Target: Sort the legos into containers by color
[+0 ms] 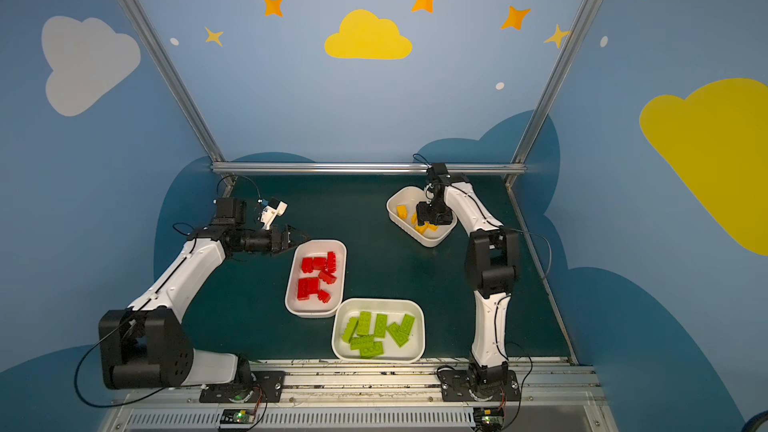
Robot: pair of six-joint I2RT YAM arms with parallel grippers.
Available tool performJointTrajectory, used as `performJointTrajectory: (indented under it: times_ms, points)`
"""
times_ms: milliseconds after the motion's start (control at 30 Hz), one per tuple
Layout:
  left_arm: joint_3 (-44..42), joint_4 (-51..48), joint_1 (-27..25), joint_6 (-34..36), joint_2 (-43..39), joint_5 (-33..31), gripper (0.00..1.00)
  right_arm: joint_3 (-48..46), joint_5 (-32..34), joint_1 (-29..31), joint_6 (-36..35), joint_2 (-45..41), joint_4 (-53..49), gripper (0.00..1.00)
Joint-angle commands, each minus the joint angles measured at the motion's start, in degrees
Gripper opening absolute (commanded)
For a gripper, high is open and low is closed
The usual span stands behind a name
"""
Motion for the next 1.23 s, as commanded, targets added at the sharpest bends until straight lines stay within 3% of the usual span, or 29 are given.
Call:
performJointTrajectory:
  times_ms: [0,167,267,333,500,633,733,967,1033,1200]
  points:
    - [1.9,1.1,2.2,1.7,-0.2,-6.0,1.0,-6.5,-2.5,-2.5,-0.9,-11.0,3.6,0.83]
    - [-1.6,10.4,5.3,0.7,-0.7,-25.1,1.0,-25.0,-1.7,-8.3,2.5,-25.2,17.0,0.88]
    - [-8.6,22.0,5.6,0.5,-2.2,-37.3,1.0,-38.5,-3.3,-13.4,5.3,-33.1,29.6,0.89]
    - [-14.5,31.5,5.5,0.0,-2.8,-41.5,1.0,-47.5,-3.1,-15.1,3.3,-36.4,40.1,0.89]
    - [-27.2,54.1,4.9,2.6,-1.1,-45.2,1.0,-66.6,4.6,-15.6,1.0,-40.2,63.3,0.89]
    - [-29.0,56.0,4.3,3.3,0.8,-44.6,1.0,-74.2,7.0,-15.6,0.1,-38.6,75.8,0.89]
    - [-34.3,66.6,3.3,3.2,1.6,-44.4,1.0,-73.2,5.8,-15.8,2.0,-37.0,75.5,0.89]
    - [-36.5,75.0,0.4,4.8,6.2,-47.0,1.0,-77.3,5.2,-13.8,-1.4,-30.7,89.2,0.89]
    - [-36.9,74.4,0.3,4.4,5.4,-48.6,1.0,-75.6,5.9,-13.9,0.7,-31.6,84.2,0.89]
    - [-37.1,74.7,0.4,4.3,5.3,-48.8,1.0,-75.1,7.1,-13.4,0.6,-31.5,83.6,0.89]
